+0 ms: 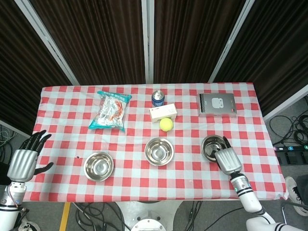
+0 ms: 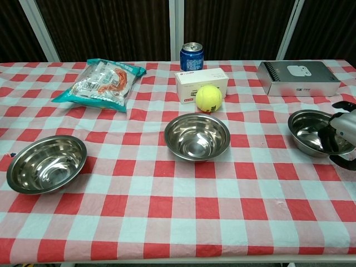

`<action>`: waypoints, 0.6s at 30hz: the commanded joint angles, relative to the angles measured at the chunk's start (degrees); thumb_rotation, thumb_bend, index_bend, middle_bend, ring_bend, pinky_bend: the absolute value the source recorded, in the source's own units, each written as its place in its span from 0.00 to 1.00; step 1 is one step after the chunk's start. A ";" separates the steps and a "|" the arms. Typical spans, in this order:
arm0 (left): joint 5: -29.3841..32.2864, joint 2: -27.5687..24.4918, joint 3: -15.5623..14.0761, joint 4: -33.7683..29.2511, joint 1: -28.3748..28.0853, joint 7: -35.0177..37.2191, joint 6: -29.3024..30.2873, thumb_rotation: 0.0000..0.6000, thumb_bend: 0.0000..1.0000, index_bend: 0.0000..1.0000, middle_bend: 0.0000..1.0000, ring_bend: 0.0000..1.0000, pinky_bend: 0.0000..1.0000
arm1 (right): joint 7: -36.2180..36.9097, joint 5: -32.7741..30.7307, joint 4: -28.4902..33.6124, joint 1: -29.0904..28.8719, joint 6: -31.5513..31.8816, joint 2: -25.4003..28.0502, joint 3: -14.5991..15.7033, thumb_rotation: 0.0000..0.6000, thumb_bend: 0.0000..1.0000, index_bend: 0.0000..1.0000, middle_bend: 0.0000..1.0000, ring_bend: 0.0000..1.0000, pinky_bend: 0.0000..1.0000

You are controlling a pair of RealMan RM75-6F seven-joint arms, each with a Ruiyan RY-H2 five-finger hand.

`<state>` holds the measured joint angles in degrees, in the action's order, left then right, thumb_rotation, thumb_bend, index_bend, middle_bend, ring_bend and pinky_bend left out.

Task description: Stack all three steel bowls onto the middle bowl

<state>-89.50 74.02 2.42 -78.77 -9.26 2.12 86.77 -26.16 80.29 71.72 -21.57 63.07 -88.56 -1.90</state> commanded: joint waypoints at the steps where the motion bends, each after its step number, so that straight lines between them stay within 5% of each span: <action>1: -0.04 0.00 -0.02 -0.02 0.01 -0.04 0.02 1.00 0.08 0.19 0.19 0.15 0.26 | 0.22 0.17 -0.09 0.02 0.38 -0.07 0.01 1.00 0.39 0.64 0.55 0.28 0.03; 18: 0.29 0.01 0.04 0.07 0.05 0.79 -0.25 1.00 0.08 0.19 0.19 0.15 0.26 | 0.60 0.94 1.17 -0.02 3.04 1.04 -0.59 1.00 0.40 0.67 0.58 0.29 0.04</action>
<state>-89.22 74.03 2.46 -78.69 -9.22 2.92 86.51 -25.54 81.18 72.80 -21.59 66.01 -87.62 -2.44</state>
